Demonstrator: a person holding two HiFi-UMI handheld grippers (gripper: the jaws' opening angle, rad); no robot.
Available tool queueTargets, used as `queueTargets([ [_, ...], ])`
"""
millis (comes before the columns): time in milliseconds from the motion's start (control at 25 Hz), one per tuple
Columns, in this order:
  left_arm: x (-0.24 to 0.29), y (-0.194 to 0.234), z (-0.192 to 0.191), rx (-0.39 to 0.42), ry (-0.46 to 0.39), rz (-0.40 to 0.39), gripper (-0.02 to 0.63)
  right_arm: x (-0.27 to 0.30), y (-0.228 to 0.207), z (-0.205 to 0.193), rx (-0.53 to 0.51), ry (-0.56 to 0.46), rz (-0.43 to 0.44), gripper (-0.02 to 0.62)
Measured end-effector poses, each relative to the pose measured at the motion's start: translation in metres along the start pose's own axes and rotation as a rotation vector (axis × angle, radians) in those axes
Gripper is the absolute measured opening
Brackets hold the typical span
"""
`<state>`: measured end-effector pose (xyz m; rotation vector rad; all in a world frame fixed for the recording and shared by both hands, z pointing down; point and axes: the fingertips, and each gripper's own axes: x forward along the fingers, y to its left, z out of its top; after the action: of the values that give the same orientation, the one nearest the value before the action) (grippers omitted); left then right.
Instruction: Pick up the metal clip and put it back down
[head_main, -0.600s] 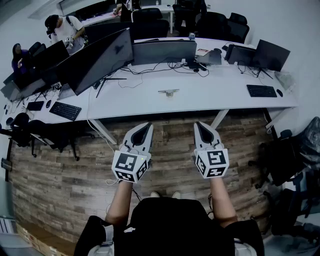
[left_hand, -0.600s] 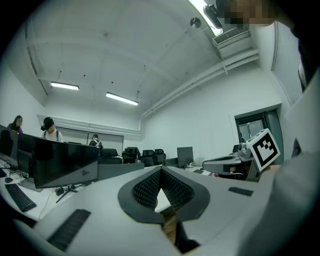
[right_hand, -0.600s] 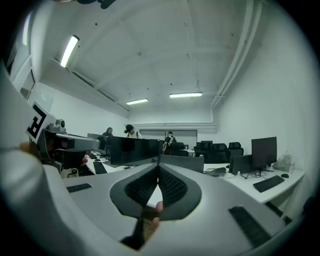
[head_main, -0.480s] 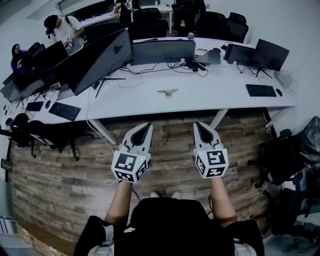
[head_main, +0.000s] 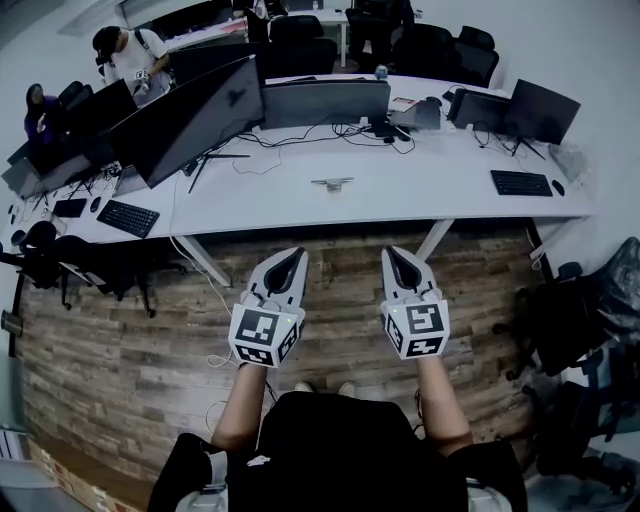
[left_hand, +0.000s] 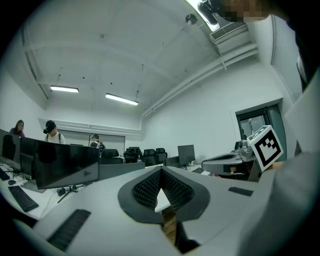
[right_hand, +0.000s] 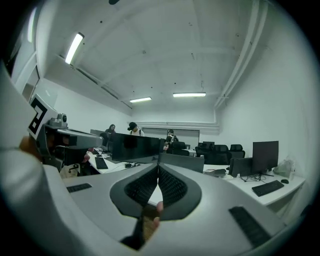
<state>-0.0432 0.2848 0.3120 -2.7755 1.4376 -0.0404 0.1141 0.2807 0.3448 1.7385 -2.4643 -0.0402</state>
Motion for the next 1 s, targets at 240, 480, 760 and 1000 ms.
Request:
queueTargets([
  [240, 0.0, -0.019, -0.012, -0.016, 0.009, 0.024, 0.012, -0.01, -0.01, -0.012, 0.01, -0.002, 0.035, 0.025],
  [480, 0.002, -0.032, -0.02, -0.027, 0.027, 0.037, 0.012, -0.017, -0.025, -0.023, 0.05, 0.005, 0.045, 0.025],
  [760, 0.013, -0.029, -0.019, -0.027, 0.02, 0.051, 0.012, -0.01, -0.033, -0.025, 0.049, 0.004, 0.052, 0.025],
  [1000, 0.03, -0.014, -0.021, -0.032, 0.018, 0.053, 0.012, 0.012, -0.038, -0.025, 0.042, 0.008, 0.057, 0.025],
])
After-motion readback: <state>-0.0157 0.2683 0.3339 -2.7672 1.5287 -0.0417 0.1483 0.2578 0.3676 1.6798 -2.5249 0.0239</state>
